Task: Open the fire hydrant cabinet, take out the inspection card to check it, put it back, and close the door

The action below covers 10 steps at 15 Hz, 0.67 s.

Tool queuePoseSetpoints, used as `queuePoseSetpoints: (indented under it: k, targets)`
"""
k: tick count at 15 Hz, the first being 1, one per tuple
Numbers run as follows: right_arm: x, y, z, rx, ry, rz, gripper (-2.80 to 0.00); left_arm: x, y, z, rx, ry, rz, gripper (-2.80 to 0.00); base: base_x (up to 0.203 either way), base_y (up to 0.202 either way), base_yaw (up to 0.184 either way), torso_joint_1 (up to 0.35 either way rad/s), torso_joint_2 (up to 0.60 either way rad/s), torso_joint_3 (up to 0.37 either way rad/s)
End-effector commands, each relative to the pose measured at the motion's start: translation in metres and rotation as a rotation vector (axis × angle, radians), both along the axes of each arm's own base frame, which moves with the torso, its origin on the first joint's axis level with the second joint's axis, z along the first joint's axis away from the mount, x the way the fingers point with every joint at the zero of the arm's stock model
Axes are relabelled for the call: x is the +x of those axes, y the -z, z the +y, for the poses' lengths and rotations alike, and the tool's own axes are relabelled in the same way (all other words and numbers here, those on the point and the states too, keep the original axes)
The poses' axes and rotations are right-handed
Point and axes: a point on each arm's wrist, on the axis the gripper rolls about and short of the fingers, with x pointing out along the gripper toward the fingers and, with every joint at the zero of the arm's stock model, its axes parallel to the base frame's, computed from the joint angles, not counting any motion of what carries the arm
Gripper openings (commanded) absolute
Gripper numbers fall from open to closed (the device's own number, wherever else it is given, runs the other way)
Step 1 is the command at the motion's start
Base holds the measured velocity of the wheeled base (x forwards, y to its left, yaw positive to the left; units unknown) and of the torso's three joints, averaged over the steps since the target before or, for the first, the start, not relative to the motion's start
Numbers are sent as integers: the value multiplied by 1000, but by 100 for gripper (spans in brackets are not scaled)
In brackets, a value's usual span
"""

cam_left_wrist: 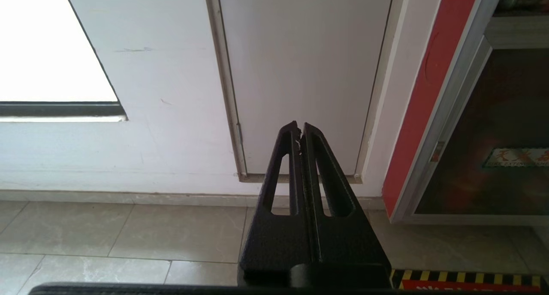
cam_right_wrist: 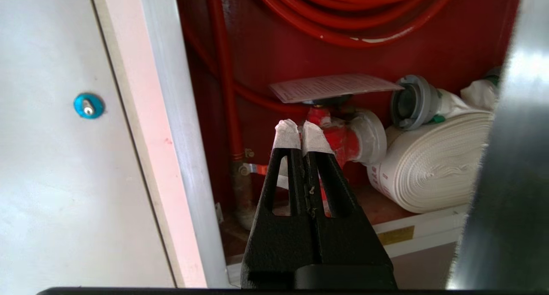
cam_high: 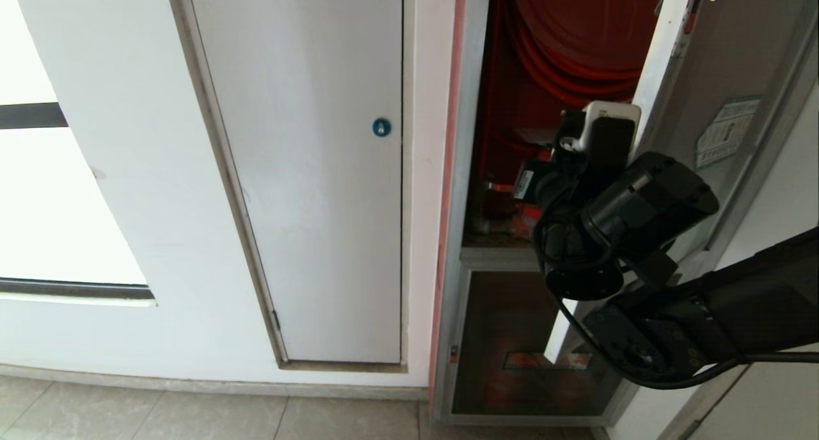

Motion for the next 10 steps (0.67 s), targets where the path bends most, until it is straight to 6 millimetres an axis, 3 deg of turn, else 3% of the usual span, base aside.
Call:
queuePoseSetpoints:
  k: [1,10]
  targets:
    - [-3,-3,-2,8,5,-10,-280,0,1,0,0,0,2,-280,0,0,0,0,0,0]
    - [-15,-7,-18,1,28,0,-280,0,1,0,0,0,2,-280,0,0,0,0,0,0]
